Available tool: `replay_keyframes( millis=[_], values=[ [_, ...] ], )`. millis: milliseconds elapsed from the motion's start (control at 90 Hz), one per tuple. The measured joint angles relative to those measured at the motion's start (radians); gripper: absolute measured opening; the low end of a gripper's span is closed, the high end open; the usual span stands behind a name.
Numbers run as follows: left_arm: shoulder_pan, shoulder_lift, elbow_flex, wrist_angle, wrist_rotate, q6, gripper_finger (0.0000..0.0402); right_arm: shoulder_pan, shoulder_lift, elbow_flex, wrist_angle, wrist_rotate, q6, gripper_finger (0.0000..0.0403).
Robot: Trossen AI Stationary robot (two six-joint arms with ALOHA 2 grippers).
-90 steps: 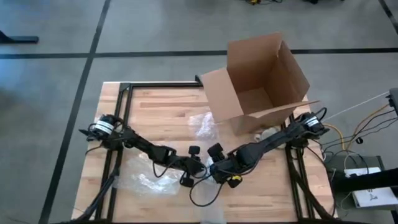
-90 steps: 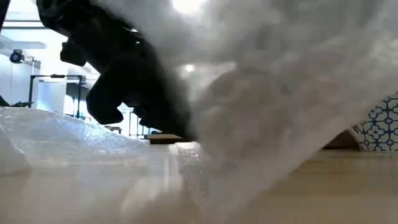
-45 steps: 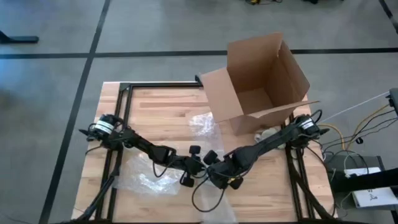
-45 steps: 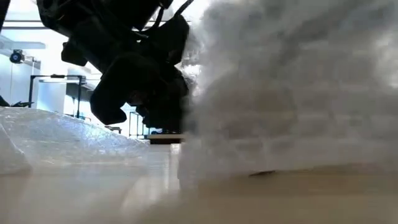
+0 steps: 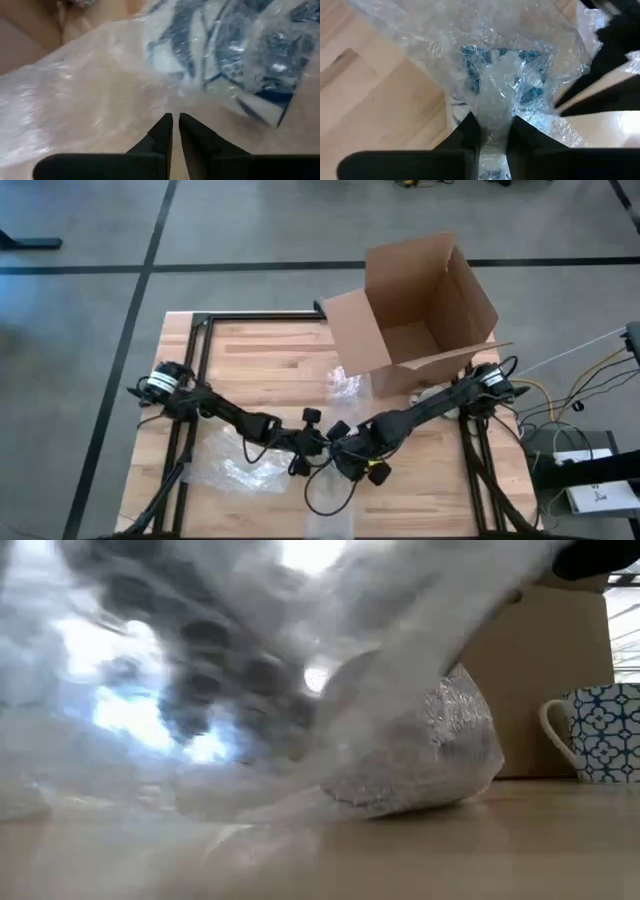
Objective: Wrap mug
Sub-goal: Wrap the blue mug with the right bubble wrap
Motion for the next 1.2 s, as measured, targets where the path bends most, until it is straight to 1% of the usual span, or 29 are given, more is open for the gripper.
replay_keyframes(
  millis=[100,256,322,433,567,744,856,1000,1200],
  values=[
    [0.000,-0.019,0.000,-0.013,0.001,-0.050,0.0020,0.001,0.000,0.000,-0.013,-0.011,0.004,0.0037],
    [0.001,0.006,0.000,-0.012,0.129,-0.139,0.0020,0.002,0.000,0.000,-0.014,-0.012,0.004,0.0038],
    [0.000,0.024,0.000,-0.012,0.156,-0.169,0.0020,0.002,0.000,0.000,-0.014,-0.012,0.005,0.0039],
    [-0.003,0.043,0.000,0.003,0.171,-0.189,0.0020,0.002,0.000,0.000,-0.015,-0.011,0.004,0.0039],
    [-0.003,0.073,0.000,0.057,0.174,-0.201,0.0020,0.002,0.000,0.000,-0.013,-0.015,0.002,0.0039],
    [-0.001,0.145,0.003,0.120,0.172,-0.212,0.0020,0.002,0.000,-0.001,-0.012,-0.020,0.004,0.0039],
    [0.010,0.180,0.005,0.131,0.170,-0.228,0.0020,0.000,0.000,-0.001,-0.012,-0.056,0.013,0.0040],
    [0.029,0.183,0.006,0.126,0.158,-0.232,0.0020,0.000,0.001,-0.002,-0.012,-0.090,0.029,0.0040],
    [0.058,0.156,0.002,0.107,0.156,-0.196,0.0020,0.000,0.002,-0.003,-0.007,-0.139,0.042,0.0040]
  ],
)
